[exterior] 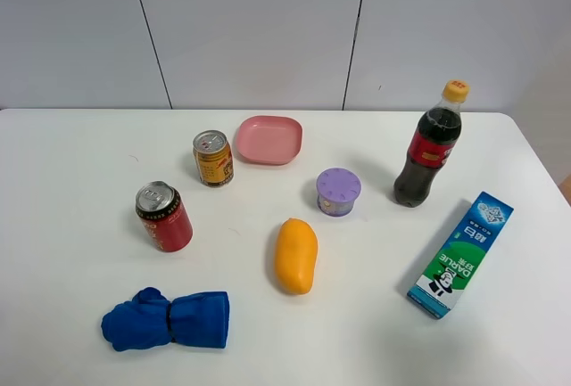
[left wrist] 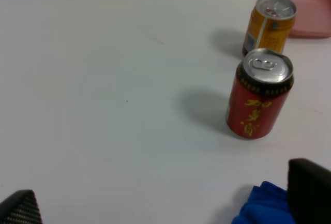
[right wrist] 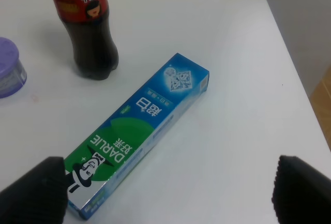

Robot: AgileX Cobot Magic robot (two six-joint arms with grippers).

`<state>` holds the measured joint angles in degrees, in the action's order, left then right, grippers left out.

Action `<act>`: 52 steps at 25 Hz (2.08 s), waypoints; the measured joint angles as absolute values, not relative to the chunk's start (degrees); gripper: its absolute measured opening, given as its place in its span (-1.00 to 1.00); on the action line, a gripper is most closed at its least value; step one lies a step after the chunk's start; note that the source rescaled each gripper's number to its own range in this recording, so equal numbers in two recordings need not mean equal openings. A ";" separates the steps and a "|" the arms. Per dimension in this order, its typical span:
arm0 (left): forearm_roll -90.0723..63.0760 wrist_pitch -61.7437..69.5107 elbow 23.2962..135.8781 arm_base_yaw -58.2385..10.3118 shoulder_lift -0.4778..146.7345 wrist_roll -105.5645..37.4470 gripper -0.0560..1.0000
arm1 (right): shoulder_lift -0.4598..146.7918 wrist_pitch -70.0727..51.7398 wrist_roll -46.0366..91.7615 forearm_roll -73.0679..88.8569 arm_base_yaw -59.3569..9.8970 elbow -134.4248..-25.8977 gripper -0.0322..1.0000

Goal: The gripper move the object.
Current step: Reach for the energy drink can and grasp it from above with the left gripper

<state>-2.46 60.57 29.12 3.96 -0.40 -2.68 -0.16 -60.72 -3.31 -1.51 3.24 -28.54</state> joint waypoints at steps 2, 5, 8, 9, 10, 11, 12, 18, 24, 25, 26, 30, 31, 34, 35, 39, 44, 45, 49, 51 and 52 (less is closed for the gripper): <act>-2.46 60.57 29.12 3.96 -0.40 -2.68 1.00 | -0.16 -60.72 -3.31 -1.51 3.24 -28.54 1.00; -2.46 60.57 29.12 3.96 -0.40 -2.68 1.00 | -0.16 -60.72 -3.31 -1.51 3.24 -28.54 1.00; -2.46 60.57 29.12 3.96 -0.40 -2.68 1.00 | -0.16 -60.72 -3.31 -1.51 3.24 -28.54 1.00; -2.46 60.57 29.12 3.96 -0.40 -2.68 1.00 | -0.16 -60.72 -3.31 -1.51 3.24 -28.54 1.00; -2.46 60.57 29.12 3.96 -0.40 -2.68 1.00 | -0.16 -60.72 -3.31 -1.51 3.24 -28.54 1.00; -2.46 60.57 29.12 3.96 -0.40 -2.68 1.00 | -0.16 -60.72 -3.31 -1.51 3.24 -28.54 1.00; -2.46 60.57 29.12 3.96 -0.40 -2.68 1.00 | -0.16 -60.72 -3.31 -1.51 3.24 -28.54 1.00; -2.46 60.57 29.12 3.96 -0.40 -2.68 1.00 | -0.16 -60.72 -3.31 -1.51 3.24 -28.54 1.00; -2.46 60.57 29.12 3.96 -0.40 -2.68 1.00 | -0.16 -60.72 -3.31 -1.51 3.24 -28.54 1.00; -2.46 60.57 29.12 3.96 -0.40 -2.68 1.00 | -0.16 -60.72 -3.31 -1.51 3.24 -28.54 1.00; -2.46 60.57 29.12 3.96 -0.40 -2.68 1.00 | -0.16 -60.72 -3.31 -1.51 3.24 -28.54 1.00; -2.46 60.57 29.12 3.96 -0.40 -2.64 1.00 | -0.16 -60.72 -3.31 -1.51 3.24 -28.54 1.00; -2.46 60.57 29.12 3.96 -0.40 -2.64 1.00 | -0.16 -60.72 -3.31 -1.51 3.24 -28.54 1.00; -3.09 60.55 29.12 3.96 -0.28 -2.64 1.00 | -0.16 -60.72 -3.31 -1.51 3.24 -28.54 1.00; -3.44 60.55 29.30 3.96 0.32 -2.64 1.00 | -0.16 -60.72 -3.31 -1.51 3.24 -28.54 1.00; -4.61 60.55 33.22 3.96 8.76 -4.26 1.00 | -0.16 -60.72 -3.31 -1.51 3.24 -28.54 1.00; -5.44 59.12 42.71 3.96 25.97 -10.85 1.00 | -0.16 -60.72 -3.31 -1.51 3.24 -28.54 1.00; -6.18 58.83 45.30 3.96 29.97 -11.90 1.00 | -0.16 -60.72 -3.31 -1.51 3.24 -28.54 1.00; -12.06 58.68 55.04 3.96 45.31 -19.00 1.00 | -0.16 -60.72 -3.31 -1.51 3.24 -28.54 1.00; -15.39 58.63 59.15 3.96 52.00 -22.45 1.00 | -0.16 -60.72 -3.31 -1.51 3.24 -28.54 1.00; -16.73 58.58 61.30 3.96 55.56 -23.51 1.00 | -0.16 -60.72 -3.31 -1.51 3.24 -28.54 1.00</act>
<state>-16.73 58.58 61.30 3.96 55.56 -23.51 -0.16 -60.72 -3.31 -1.51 3.24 -28.54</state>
